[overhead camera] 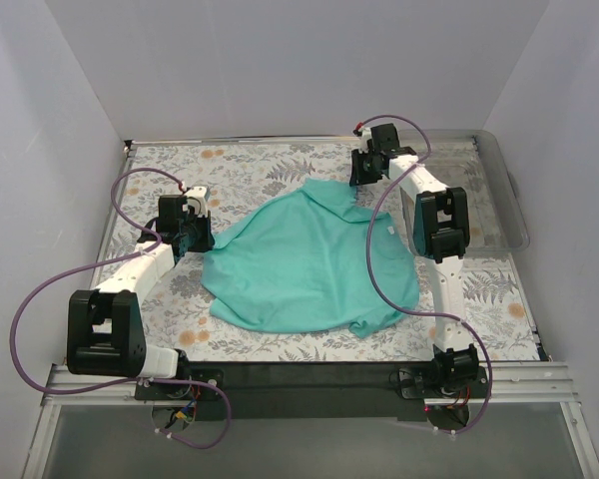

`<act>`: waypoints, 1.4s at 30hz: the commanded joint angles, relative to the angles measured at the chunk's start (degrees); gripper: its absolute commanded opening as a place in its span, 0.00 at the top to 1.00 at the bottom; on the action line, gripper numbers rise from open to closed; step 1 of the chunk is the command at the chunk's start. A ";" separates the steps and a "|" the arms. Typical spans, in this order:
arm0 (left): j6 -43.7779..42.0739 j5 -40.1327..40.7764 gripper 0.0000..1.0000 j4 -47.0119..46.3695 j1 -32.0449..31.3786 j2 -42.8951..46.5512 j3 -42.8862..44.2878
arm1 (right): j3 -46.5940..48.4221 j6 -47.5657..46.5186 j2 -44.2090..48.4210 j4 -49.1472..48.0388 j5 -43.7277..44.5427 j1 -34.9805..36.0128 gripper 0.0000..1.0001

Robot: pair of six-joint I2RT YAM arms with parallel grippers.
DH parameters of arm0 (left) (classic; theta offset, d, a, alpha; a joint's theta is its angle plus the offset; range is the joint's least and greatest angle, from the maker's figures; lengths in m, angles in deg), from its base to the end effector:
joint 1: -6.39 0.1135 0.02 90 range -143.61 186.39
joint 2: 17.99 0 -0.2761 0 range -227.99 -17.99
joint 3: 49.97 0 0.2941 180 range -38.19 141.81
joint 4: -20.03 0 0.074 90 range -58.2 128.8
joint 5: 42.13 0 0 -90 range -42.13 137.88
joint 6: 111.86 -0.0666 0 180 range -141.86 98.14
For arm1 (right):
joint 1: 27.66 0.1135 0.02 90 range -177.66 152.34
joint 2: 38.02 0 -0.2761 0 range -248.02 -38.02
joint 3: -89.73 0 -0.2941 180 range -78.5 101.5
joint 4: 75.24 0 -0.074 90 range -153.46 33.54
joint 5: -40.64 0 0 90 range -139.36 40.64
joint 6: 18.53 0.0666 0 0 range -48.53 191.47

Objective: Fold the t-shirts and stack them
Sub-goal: Flatten the tshirt out

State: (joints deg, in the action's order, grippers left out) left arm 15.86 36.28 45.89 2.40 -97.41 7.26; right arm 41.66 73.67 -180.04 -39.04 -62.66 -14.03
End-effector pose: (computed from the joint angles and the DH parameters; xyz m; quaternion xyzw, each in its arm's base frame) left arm 0.3330 -0.0366 0.1703 -0.2349 0.8995 -0.2149 0.2992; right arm 0.6019 0.1617 0.1315 -0.1347 0.9130 0.1574 0.3514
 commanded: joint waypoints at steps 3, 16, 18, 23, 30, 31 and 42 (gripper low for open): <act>-0.27 -0.80 1.00 -1.34 0.03 1.72 -0.19 | -2.21 -0.79 0.07 1.59 1.79 0.35 0.86; 1.65 -1.15 1.00 -2.57 0.21 3.91 1.39 | 2.01 -6.14 8.14 -0.16 -13.75 -1.50 0.99; 2.45 -1.32 1.00 -3.01 0.30 4.79 2.53 | 1.92 -7.73 10.34 -0.52 -18.86 -1.85 0.99; 4.82 -1.24 1.00 -5.12 0.39 10.31 5.34 | 2.80 -11.77 18.17 -0.87 -28.86 -2.11 0.99; 7.98 0.00 1.00 -9.24 0.56 20.34 10.97 | 6.05 -13.79 28.71 -0.61 -36.00 -4.48 0.99; 8.34 -0.88 1.00 -9.86 0.47 21.22 12.45 | 6.23 -14.06 31.33 -0.61 -37.49 -5.10 0.99; 13.70 -0.98 1.00 -21.99 0.47 36.87 21.60 | 10.88 -14.86 52.18 -4.02 -38.21 -7.82 0.99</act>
State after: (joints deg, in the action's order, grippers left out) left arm 27.83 34.97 29.54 2.56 -64.91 25.71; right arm 48.50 58.21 -134.56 -38.34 -99.69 -21.20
